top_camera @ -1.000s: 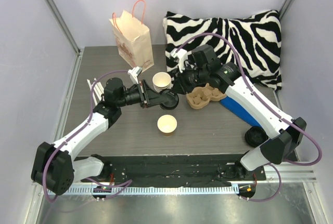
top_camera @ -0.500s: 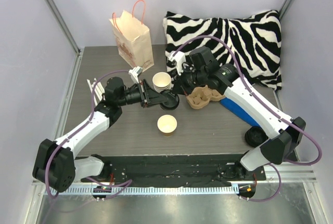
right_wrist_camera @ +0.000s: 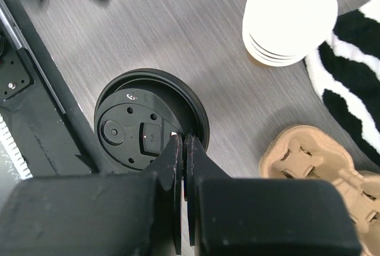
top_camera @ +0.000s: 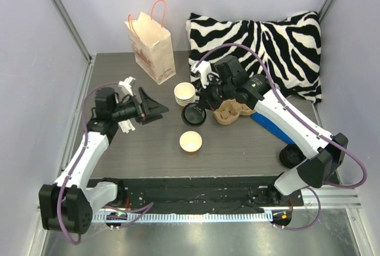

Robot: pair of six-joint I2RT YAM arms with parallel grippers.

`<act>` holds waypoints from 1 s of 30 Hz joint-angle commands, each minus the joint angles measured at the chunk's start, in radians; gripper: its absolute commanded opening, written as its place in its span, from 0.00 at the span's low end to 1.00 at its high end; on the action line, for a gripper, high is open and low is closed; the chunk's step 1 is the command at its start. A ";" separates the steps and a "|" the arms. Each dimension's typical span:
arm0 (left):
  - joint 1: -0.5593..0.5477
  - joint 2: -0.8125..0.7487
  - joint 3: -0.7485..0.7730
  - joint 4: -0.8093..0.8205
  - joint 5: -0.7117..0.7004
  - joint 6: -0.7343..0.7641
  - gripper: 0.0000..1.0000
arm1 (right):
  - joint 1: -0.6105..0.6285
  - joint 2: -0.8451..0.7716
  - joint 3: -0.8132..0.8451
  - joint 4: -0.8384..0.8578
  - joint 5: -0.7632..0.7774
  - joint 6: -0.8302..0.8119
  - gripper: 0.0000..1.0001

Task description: Pack the takeout coffee

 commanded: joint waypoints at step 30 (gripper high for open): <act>0.271 -0.108 -0.074 -0.277 0.132 0.167 1.00 | 0.185 0.095 -0.206 0.137 0.142 -0.030 0.01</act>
